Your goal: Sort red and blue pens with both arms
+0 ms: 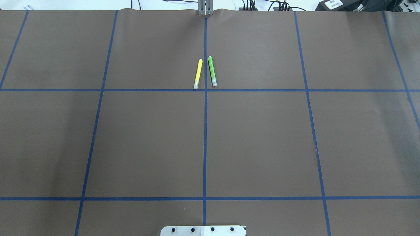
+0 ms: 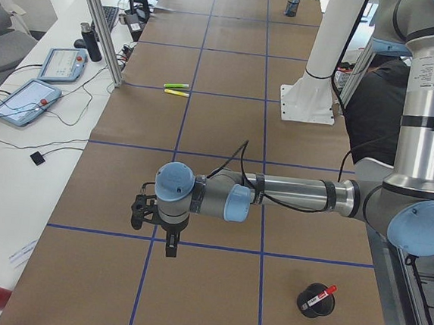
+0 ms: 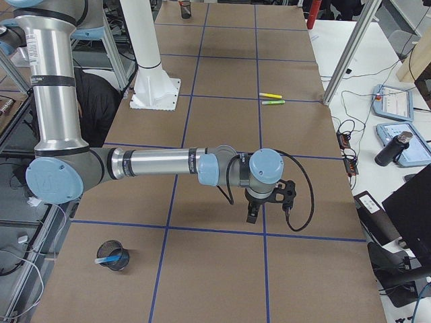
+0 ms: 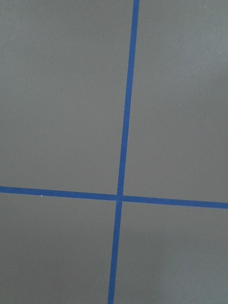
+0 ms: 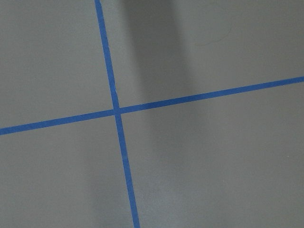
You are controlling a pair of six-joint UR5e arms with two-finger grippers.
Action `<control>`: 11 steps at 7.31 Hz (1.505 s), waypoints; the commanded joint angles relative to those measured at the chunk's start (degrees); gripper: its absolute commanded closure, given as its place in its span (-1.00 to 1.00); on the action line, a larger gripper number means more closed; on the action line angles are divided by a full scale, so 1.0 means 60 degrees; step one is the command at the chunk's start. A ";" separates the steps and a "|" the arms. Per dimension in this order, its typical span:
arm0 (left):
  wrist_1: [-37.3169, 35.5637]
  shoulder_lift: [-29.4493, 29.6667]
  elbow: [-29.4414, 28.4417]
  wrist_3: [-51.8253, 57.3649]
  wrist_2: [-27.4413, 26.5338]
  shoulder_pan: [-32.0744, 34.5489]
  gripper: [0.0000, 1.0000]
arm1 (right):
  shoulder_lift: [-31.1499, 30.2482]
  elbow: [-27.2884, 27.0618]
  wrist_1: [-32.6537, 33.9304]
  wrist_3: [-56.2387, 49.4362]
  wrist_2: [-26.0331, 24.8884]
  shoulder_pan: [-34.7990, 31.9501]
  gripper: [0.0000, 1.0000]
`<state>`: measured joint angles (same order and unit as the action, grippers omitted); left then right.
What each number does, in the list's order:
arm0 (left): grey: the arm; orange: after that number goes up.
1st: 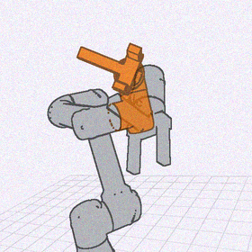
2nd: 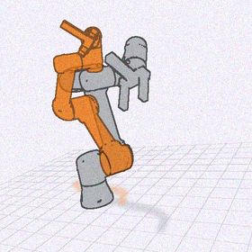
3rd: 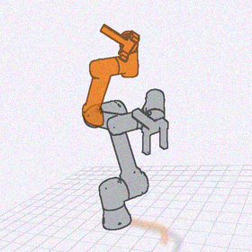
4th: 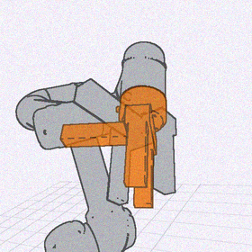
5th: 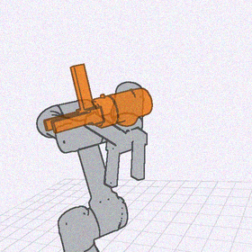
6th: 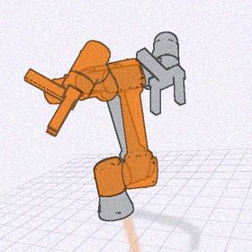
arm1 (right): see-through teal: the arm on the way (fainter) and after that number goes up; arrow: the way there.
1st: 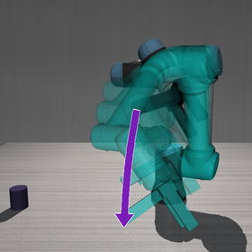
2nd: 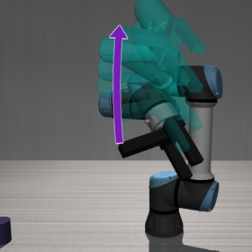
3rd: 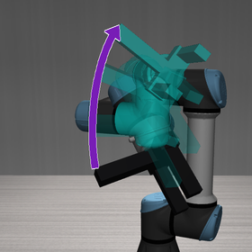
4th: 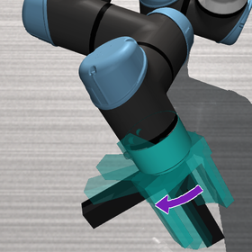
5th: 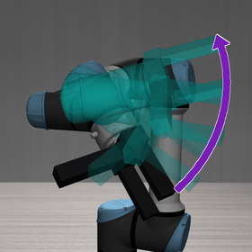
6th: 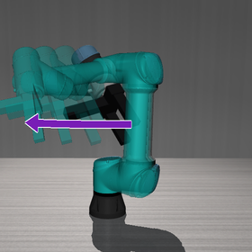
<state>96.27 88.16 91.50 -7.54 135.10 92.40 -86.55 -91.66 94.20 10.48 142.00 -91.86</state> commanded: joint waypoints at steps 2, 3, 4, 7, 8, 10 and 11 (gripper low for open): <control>0.0010 -0.0001 0.0086 -0.0018 0.0012 -0.0005 -1.00 | -0.0003 0.0159 -0.0040 -0.0062 -0.0126 0.0178 -1.00; 0.0010 -0.0001 0.0087 -0.0018 0.0012 -0.0005 -1.00 | 0.0011 0.0175 -0.0040 -0.0077 -0.0185 0.0295 -1.00; 0.0010 -0.0001 0.0072 -0.0018 0.0012 -0.0005 -1.00 | 0.0011 0.0175 -0.0040 -0.0091 -0.0185 0.0340 -1.00; 0.0010 -0.0001 0.0072 -0.0018 0.0012 -0.0005 -1.00 | -0.0018 0.0189 -0.0026 -0.0121 -0.0987 0.0647 -1.00; 0.0010 -0.0001 0.0072 -0.0018 0.0012 -0.0005 -1.00 | -0.0018 0.0204 -0.0026 -0.0121 -0.1020 0.0633 -1.00; 0.0010 -0.0001 0.0072 -0.0018 0.0012 -0.0005 -1.00 | -0.0003 0.0204 -0.0026 -0.0092 -0.0977 0.0633 -1.00; 0.0010 -0.0001 0.0057 -0.0018 0.0012 -0.0005 -1.00 | -0.0018 0.0219 -0.0026 -0.0092 -0.0976 0.0633 -1.00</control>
<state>96.33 88.15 91.91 -7.65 135.18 92.37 -86.60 -90.42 94.04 9.89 136.12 -88.09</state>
